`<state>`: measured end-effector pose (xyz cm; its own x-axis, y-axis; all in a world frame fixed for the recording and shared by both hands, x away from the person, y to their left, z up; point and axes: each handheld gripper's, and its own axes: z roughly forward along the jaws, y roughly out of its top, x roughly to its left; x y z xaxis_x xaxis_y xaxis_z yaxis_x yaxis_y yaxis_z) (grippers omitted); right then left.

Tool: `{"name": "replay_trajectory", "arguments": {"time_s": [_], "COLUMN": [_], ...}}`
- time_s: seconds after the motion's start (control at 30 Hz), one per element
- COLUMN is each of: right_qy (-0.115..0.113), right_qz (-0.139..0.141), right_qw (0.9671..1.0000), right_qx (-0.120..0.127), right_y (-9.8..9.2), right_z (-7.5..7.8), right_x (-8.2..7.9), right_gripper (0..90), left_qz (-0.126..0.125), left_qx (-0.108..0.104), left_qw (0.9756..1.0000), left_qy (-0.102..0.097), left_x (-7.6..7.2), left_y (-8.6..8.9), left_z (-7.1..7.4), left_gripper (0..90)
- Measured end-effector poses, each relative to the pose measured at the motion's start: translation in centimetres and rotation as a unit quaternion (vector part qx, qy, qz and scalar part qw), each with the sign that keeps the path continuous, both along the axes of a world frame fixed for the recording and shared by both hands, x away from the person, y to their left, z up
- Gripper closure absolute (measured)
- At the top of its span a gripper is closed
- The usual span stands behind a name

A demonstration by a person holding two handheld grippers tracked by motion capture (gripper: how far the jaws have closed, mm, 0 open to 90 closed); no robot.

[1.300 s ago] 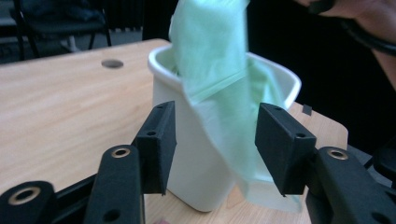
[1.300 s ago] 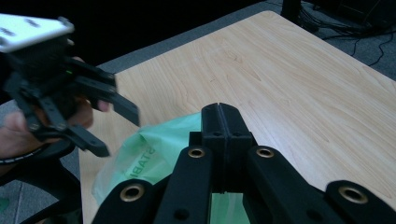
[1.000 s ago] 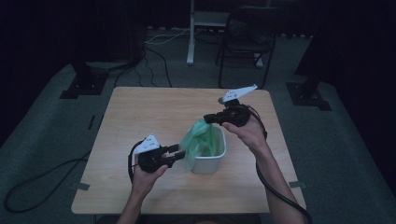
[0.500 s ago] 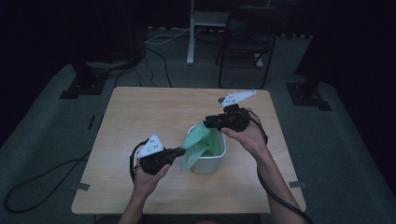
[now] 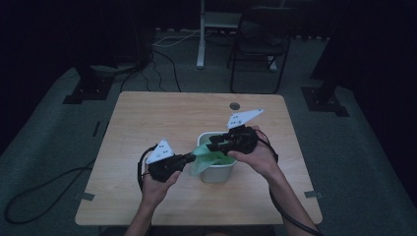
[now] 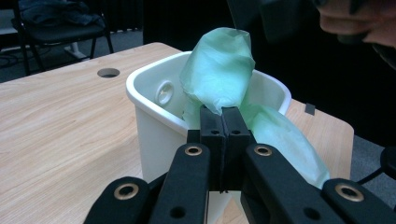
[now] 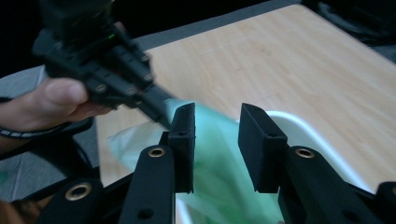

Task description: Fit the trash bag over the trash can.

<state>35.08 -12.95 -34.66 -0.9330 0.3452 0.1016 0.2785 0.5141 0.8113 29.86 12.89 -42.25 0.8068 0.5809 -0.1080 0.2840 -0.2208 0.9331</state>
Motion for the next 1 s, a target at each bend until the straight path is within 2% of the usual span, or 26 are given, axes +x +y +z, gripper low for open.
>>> {"name": "replay_trajectory", "arguments": {"time_s": [0.2,0.4,0.5,0.63,0.83,1.0], "right_qy": [0.003,-0.027,-0.029,-0.028,-0.031,-0.034], "right_qz": [0.016,0.010,0.012,0.020,0.021,0.012], "right_qw": [0.9997,0.9988,0.9984,0.9982,0.9984,0.9987], "right_qx": [-0.015,-0.040,-0.046,-0.048,-0.043,-0.037], "right_y": [1.2,2.2,2.3,2.1,1.3,0.3], "right_z": [-1.2,-1.9,-2.0,-2.1,-1.8,-1.4], "right_x": [-0.5,-0.6,-0.5,-0.4,-0.3,-0.3], "right_gripper": [64.9,62.7,70.6,89.4,90.0,90.0], "left_qz": [0.008,0.004,0.003,0.001,-0.002,-0.007], "left_qx": [-0.007,-0.013,-0.017,-0.019,-0.016,-0.016], "left_qw": [0.9999,0.9999,0.9999,0.9998,0.9998,0.9997], "left_qy": [0.003,-0.001,-0.003,-0.006,-0.012,-0.019], "left_x": [0.1,0.0,-0.1,-0.3,-0.5,-0.8], "left_y": [-0.1,-0.1,-0.2,-0.2,-0.1,0.0], "left_z": [0.2,0.5,0.6,0.7,0.8,1.1], "left_gripper": [90.0,90.0,90.0,90.0,90.0,89.9]}}
